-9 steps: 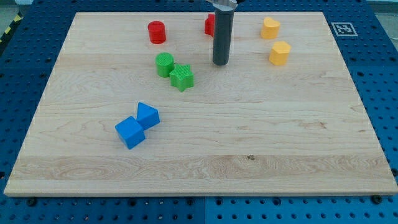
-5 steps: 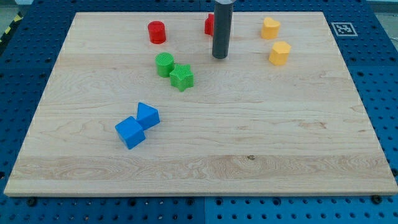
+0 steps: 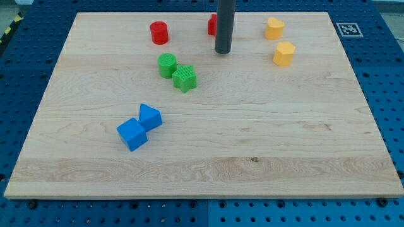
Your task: Move the red star to the right of the red circle
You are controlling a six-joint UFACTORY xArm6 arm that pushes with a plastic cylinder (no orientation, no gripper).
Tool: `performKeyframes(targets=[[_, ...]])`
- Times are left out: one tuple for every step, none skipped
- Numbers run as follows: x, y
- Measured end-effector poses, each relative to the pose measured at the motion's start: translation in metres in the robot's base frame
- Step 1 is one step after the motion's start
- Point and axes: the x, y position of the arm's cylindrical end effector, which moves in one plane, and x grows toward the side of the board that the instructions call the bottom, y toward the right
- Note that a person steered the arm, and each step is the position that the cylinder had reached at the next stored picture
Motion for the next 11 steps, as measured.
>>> performKeyframes(targets=[[-0.003, 0.0], [-0.005, 0.0], [-0.008, 0.0], [-0.01, 0.0], [-0.013, 0.0], [-0.015, 0.0], [-0.017, 0.0], [-0.019, 0.0], [-0.023, 0.0], [-0.025, 0.0], [-0.029, 0.0]])
